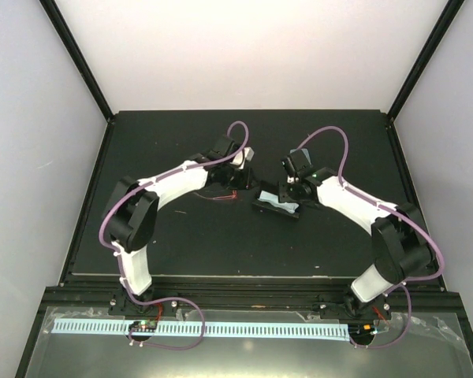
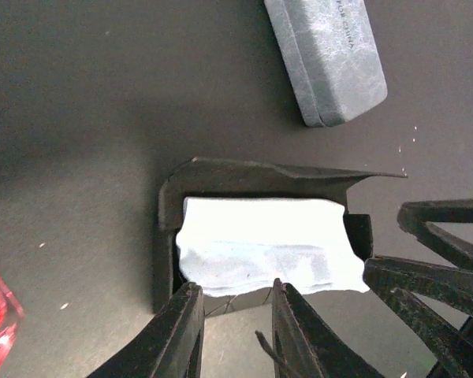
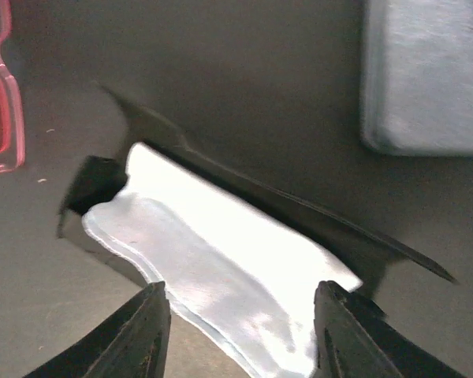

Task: Organize the sunglasses
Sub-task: Place the glasses cleaning cloth in the sunglasses case.

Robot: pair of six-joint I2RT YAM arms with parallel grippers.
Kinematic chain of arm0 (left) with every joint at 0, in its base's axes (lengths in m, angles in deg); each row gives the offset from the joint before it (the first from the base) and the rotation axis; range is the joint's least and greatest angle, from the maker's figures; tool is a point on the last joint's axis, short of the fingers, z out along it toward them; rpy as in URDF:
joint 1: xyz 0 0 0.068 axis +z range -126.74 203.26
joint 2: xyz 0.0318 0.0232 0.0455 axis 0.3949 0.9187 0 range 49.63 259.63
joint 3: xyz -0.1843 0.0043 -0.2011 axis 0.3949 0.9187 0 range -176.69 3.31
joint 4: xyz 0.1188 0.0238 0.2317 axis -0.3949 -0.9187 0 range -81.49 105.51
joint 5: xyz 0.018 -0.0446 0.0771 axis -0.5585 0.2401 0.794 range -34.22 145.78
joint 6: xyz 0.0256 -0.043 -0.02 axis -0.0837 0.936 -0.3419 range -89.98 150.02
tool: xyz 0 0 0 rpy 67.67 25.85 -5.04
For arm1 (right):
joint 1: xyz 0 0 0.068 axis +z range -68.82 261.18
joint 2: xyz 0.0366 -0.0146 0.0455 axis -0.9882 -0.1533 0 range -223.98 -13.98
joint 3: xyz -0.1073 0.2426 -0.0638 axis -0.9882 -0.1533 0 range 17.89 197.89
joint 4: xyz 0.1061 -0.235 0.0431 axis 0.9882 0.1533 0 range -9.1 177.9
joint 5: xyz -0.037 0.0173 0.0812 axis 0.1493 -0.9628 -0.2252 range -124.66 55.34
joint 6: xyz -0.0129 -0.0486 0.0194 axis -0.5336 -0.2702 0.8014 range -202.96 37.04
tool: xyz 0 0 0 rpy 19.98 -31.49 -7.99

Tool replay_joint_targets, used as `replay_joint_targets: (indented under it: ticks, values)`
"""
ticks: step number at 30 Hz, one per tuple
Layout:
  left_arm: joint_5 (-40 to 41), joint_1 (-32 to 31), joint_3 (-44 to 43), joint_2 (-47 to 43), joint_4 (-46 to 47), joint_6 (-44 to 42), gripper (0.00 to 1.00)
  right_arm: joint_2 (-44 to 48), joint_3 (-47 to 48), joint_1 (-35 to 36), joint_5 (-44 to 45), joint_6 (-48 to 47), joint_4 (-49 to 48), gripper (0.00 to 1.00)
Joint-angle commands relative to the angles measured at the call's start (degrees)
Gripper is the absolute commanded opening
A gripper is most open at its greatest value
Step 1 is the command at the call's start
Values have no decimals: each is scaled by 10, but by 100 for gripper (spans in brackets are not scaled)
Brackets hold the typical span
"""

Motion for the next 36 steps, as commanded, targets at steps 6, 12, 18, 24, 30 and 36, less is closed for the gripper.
replay_joint_targets:
  ticks: [6,12,18,24,30,36]
  values:
    - [0,37,112,-70,48,12,23,-90,34,-19,-219,-125,-80,68]
    - [-7,48,156,-88,59,5,23,-132,58,-18,-261,-167,-58,72]
    - [-12,57,165,-92,59,1,23,-143,57,-18,-291,-187,-42,72]
    - [-13,60,173,-105,64,2,23,-171,59,-18,-299,-202,-29,73]
    - [-11,62,174,-110,63,3,23,-175,59,-18,-297,-201,-30,73]
    - [-8,63,174,-113,61,3,23,-130,59,-18,-252,-196,-27,75]
